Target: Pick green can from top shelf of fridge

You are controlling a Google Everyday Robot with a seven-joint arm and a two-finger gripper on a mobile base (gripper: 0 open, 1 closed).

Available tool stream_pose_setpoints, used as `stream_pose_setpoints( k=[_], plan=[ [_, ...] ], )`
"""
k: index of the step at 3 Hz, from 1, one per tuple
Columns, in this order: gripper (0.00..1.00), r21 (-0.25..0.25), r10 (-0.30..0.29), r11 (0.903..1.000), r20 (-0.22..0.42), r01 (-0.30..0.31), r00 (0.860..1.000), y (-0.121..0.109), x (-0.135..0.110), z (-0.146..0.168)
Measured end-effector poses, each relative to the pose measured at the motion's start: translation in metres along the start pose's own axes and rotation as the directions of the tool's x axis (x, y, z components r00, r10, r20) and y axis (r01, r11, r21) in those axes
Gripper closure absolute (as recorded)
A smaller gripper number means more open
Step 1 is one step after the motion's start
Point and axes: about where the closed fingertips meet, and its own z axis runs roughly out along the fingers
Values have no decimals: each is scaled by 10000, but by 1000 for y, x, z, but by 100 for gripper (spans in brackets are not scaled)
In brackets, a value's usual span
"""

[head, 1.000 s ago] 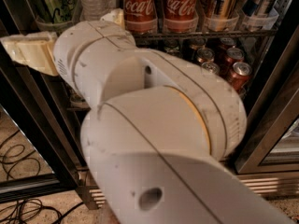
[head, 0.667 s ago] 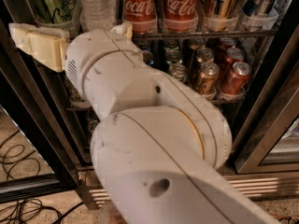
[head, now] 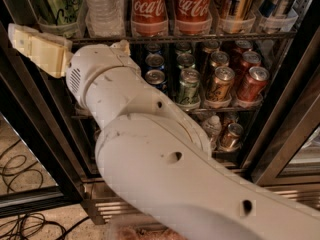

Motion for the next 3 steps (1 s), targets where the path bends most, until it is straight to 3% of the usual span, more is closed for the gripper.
stream_pose_setpoints(
  k=[1,2,3],
  plan=[
    [0,-1,-3,10000,-1,3,10000,0,0,0],
    [0,-209,-531,9984,-80,529,9986,7,8,4],
    [0,-106,-1826,9832,-536,1823,9817,5,21,2]
  ],
)
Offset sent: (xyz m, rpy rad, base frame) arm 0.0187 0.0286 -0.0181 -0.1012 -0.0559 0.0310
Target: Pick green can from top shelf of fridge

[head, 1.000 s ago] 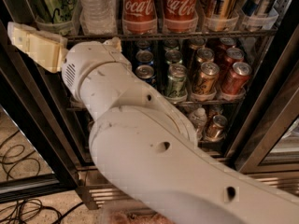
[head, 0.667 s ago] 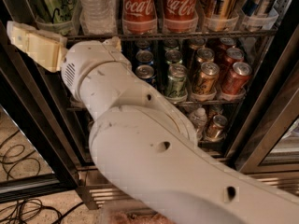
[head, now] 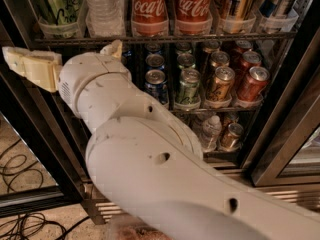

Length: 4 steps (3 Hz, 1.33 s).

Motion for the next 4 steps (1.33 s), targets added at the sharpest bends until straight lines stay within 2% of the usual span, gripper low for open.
stream_pose_setpoints(
  k=[1,2,3,4],
  plan=[
    [8,377,-1165,9923,-308,1176,9927,-4,7,-5],
    [8,794,-1682,9822,-351,1705,9851,-6,11,-1],
    [9,1034,-1720,9793,-285,1741,9847,-3,15,20],
    [6,1377,-1860,9725,-265,1879,9822,0,19,51]
  ],
)
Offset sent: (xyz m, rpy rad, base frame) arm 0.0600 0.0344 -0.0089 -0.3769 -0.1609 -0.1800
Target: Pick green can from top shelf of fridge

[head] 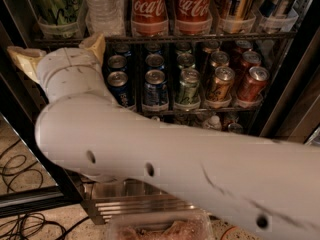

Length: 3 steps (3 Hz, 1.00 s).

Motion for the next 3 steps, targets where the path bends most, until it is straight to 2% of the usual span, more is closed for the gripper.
stream_pose_setpoints(
  k=[1,2,3],
  plan=[
    [4,294,-1115,9934,116,1112,9937,18,-2,28],
    [3,639,-2882,9561,268,2861,9572,31,-6,38],
    [0,647,-3631,9304,298,3607,9313,36,-10,36]
  ],
)
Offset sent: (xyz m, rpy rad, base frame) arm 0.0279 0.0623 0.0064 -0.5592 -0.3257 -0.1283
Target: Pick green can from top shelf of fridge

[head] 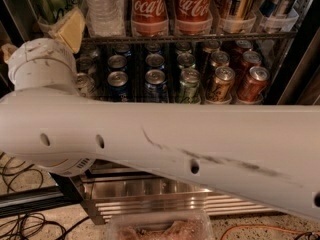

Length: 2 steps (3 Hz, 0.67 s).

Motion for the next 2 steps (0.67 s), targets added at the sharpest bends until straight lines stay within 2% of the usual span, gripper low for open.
stream_pose_setpoints(
  k=[1,2],
  plan=[
    [0,54,106,9999,-12,-106,9999,-2,-1,0],
    [0,280,672,9974,-83,-670,9977,-10,-5,-15]
  ],
)
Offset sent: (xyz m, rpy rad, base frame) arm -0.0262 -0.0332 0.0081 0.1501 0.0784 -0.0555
